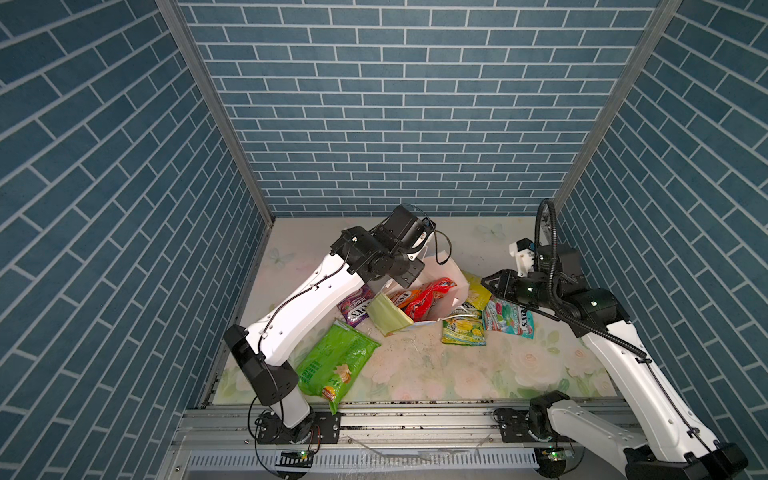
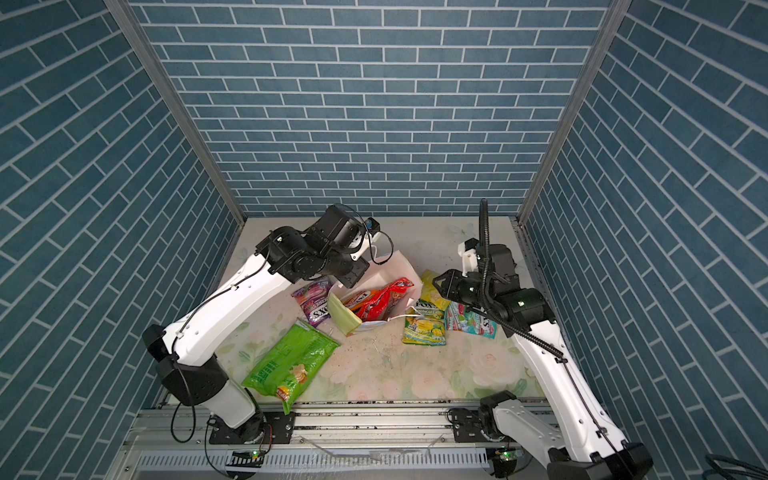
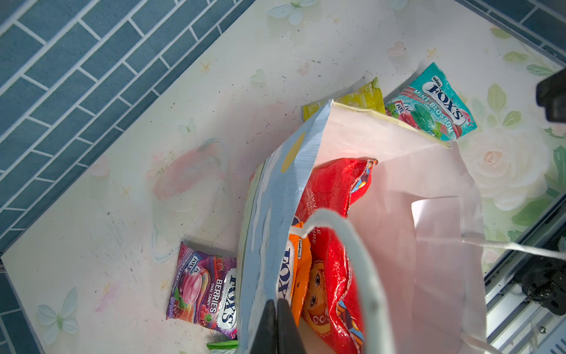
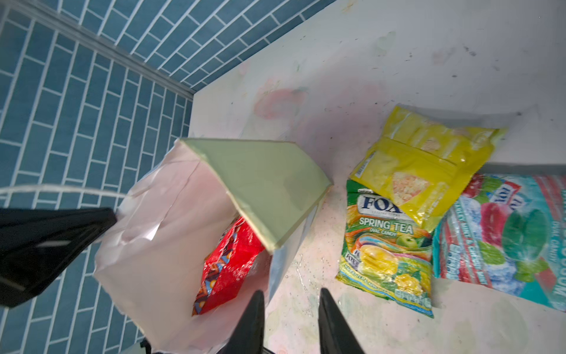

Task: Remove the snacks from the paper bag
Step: 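Move the right gripper back toward the bag mouth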

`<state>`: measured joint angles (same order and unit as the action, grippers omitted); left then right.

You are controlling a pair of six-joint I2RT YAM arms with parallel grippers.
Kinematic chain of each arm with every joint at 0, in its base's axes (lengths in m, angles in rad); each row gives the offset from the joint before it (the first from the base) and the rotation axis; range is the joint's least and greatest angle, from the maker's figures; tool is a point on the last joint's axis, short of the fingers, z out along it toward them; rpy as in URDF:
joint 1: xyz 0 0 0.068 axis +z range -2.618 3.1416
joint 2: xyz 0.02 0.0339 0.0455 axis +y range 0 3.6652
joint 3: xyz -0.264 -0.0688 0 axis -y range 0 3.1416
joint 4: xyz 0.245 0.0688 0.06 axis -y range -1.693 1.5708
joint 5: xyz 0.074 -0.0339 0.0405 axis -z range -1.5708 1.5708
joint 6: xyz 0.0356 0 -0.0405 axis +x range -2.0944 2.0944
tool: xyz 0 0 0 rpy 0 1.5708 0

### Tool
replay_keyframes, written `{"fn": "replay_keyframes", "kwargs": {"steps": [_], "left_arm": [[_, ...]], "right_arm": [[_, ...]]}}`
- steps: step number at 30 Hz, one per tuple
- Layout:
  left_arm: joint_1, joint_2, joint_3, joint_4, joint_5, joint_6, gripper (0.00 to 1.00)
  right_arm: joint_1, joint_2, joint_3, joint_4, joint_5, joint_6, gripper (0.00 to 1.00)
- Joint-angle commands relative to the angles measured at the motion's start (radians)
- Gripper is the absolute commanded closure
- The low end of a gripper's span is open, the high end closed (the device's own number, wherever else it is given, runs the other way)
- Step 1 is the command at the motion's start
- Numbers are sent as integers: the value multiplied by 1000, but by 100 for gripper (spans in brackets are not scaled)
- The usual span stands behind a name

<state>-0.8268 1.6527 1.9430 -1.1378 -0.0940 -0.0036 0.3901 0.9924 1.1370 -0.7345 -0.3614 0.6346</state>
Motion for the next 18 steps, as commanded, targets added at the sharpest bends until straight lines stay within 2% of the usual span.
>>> {"fn": "replay_keyframes", "kwargs": {"steps": [1, 11, 18], "left_arm": [[-6, 25, 31, -7, -16, 2, 94], [-18, 63, 80, -23, -25, -2, 93], [-20, 61, 82, -26, -32, -7, 93]], "right_arm": [[49, -9, 33, -34, 14, 44, 69], [113, 89, 75, -10, 116, -60, 66], [114, 173, 153, 25, 104, -135, 66]]}}
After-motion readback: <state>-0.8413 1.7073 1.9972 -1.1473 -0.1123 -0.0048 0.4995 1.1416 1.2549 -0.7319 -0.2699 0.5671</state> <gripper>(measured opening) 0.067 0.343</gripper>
